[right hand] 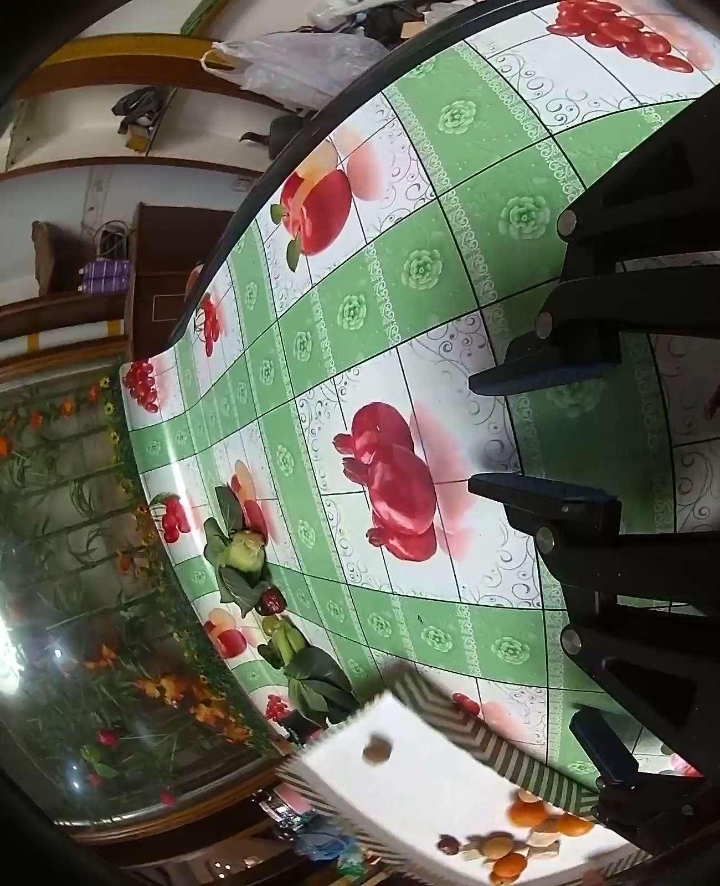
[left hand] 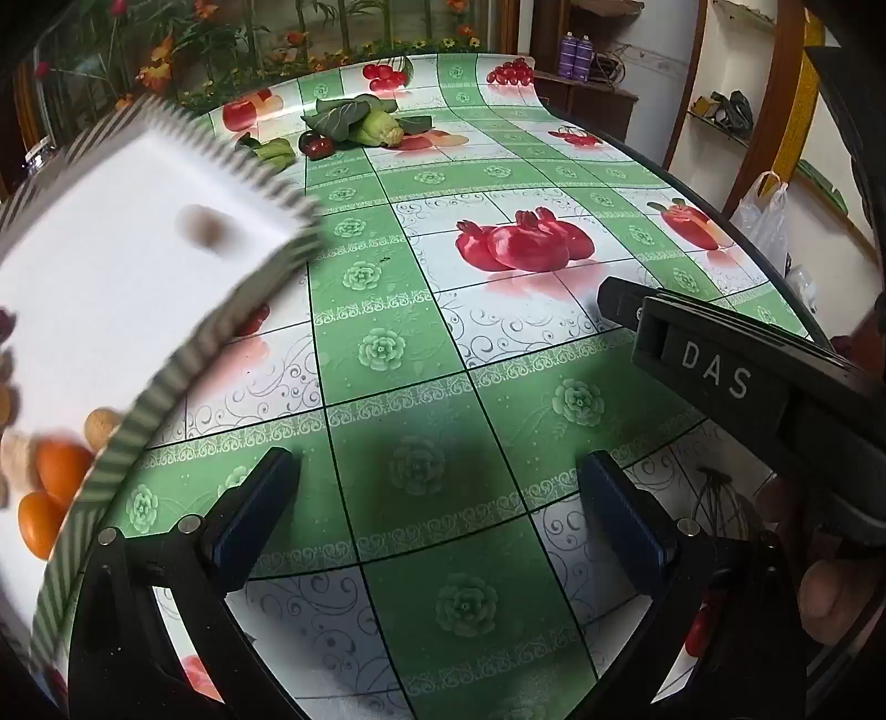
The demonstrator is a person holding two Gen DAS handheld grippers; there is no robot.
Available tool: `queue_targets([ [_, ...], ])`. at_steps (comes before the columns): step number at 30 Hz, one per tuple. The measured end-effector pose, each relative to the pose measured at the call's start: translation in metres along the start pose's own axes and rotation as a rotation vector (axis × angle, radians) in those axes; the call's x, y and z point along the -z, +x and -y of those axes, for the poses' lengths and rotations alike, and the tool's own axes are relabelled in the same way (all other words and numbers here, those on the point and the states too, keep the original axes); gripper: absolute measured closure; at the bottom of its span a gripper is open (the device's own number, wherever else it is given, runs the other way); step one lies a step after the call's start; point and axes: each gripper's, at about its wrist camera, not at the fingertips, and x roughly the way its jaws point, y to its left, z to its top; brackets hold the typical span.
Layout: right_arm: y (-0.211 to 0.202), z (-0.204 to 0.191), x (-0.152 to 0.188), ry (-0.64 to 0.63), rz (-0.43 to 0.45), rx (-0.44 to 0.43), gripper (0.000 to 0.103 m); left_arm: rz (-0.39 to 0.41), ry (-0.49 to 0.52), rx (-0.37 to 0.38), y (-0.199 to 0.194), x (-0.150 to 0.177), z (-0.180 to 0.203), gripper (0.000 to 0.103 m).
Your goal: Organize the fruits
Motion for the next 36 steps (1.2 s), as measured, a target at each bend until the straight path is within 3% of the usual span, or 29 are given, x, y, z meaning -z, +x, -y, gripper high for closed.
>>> queue_targets([
  [30, 0.006, 0.01, -0.002, 0.059, -0.006, 0.0, 0.075, 0.001, 0.0, 0.001, -0.001, 0.002, -0.001, 0.0],
  [36, -0.007, 0.025, -0.006, 0.115, 0.061, 0.015, 0.075, 0.0, 0.0, 0.001, -0.001, 0.002, -0.001, 0.0],
])
